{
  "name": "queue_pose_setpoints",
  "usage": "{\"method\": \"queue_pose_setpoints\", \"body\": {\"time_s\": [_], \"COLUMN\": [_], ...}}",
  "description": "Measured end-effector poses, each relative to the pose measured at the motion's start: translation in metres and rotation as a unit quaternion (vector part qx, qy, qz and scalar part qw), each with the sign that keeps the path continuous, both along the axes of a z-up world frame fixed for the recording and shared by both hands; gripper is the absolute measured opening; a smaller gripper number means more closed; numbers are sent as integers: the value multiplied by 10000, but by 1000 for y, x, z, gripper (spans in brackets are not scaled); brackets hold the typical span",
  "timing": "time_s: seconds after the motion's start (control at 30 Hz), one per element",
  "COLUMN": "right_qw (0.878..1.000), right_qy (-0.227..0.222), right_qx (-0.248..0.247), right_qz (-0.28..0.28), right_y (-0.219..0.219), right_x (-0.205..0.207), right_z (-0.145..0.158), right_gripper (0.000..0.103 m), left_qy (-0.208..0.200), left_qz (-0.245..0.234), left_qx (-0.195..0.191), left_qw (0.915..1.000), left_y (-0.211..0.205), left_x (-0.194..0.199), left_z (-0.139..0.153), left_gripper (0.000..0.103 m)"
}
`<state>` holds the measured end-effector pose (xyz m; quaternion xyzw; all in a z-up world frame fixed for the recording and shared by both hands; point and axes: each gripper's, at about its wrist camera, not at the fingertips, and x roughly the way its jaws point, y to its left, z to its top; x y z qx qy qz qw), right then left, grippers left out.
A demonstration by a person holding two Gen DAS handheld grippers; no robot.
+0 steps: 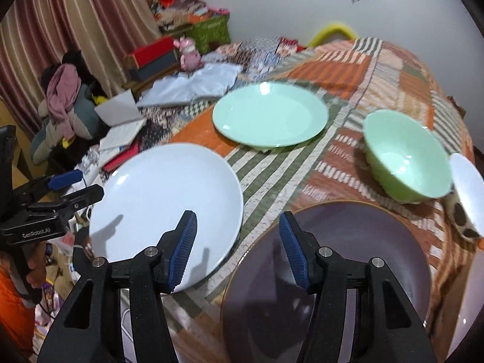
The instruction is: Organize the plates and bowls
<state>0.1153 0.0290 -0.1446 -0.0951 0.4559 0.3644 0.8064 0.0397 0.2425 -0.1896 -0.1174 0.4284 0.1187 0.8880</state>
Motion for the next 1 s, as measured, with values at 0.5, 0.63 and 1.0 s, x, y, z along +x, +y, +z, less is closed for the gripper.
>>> {"method": "queue_pose_setpoints", "body": {"time_s": [0.5,0.63,1.0], "right_qw": [9979,9972,9946], "right_qy": [417,520,704], "right_qx": [-360,-420,-537], "right_qz": [328,348,546], "right_y": [25,28,35], "right_x": [16,20,21], "right_z": [-26,-30,-40], "right_gripper": [30,27,30], "left_qy": [389,394,448], "left_qz": [45,-24,-178], "left_qx": [-557,-607,-841], "left_qw": [9977,9974,9953], "left_y": [15,12,9], "left_x": [8,7,7], "left_z": [-31,-32,-37], "left_gripper": [44,39,35]}}
